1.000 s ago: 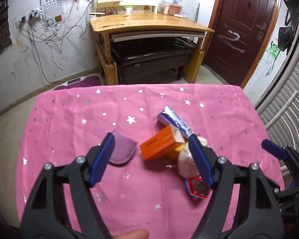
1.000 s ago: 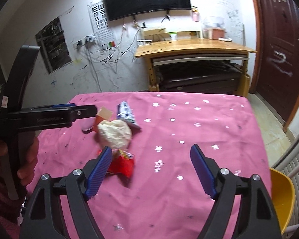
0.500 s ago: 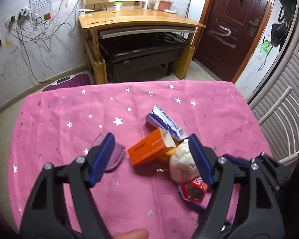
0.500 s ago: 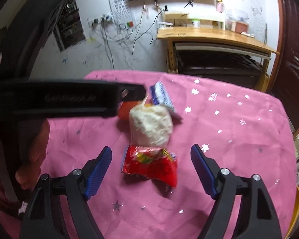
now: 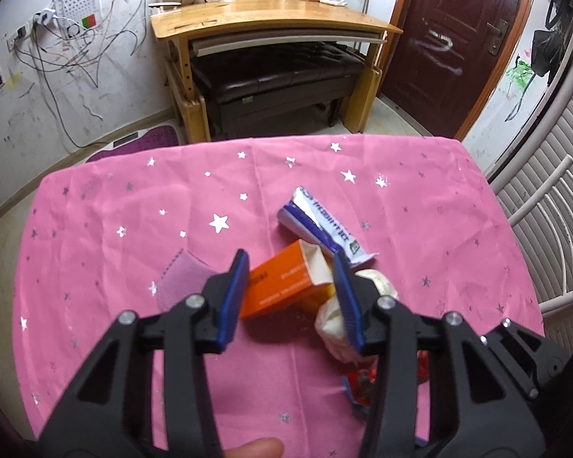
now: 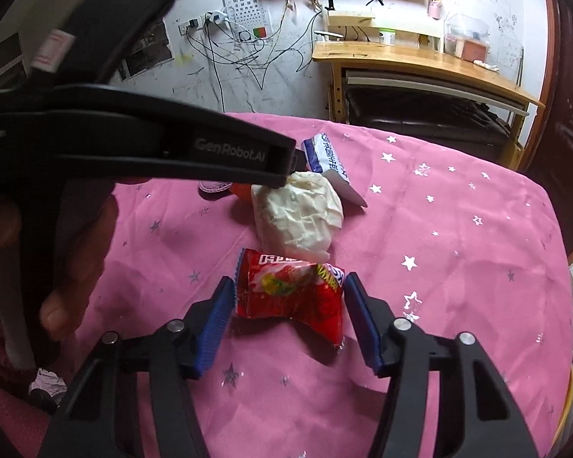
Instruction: Collect trash
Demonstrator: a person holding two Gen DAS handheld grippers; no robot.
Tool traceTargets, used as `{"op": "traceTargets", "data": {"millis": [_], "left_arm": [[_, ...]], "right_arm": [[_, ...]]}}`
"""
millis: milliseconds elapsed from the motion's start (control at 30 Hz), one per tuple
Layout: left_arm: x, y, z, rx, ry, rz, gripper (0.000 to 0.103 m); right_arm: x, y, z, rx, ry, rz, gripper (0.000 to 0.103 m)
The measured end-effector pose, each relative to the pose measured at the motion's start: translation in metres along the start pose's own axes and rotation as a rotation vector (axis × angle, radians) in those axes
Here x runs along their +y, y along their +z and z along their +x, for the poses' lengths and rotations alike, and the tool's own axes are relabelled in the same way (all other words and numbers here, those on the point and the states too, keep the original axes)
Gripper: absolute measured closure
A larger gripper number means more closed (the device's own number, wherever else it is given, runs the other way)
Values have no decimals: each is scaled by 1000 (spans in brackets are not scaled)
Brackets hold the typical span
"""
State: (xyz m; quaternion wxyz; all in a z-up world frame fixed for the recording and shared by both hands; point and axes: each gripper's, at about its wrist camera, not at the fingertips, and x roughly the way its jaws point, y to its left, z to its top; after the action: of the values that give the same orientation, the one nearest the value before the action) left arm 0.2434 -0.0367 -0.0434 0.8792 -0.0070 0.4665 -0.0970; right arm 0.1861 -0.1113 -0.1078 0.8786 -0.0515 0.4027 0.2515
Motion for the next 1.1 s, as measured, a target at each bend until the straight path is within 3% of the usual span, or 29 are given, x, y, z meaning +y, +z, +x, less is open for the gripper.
{"op": "traceTargets", "data": {"millis": [67,333,767,1100], "left_arm": [[1,0,-1,-1,-3,-7,62],[8,-5,-20,-34,10,-18,76],[13,-13,-53,-93,79,-16,77],[-18,-11,-81,-156,93,33,77]], "right_arm": [[-2,-2,-7,-15,2,1,58],[-9,-12,-33,-56,20,19,59],[-36,-21,-77,-156,11,94,59],[-67,-36,-115,-227,-31,155,58]]}}
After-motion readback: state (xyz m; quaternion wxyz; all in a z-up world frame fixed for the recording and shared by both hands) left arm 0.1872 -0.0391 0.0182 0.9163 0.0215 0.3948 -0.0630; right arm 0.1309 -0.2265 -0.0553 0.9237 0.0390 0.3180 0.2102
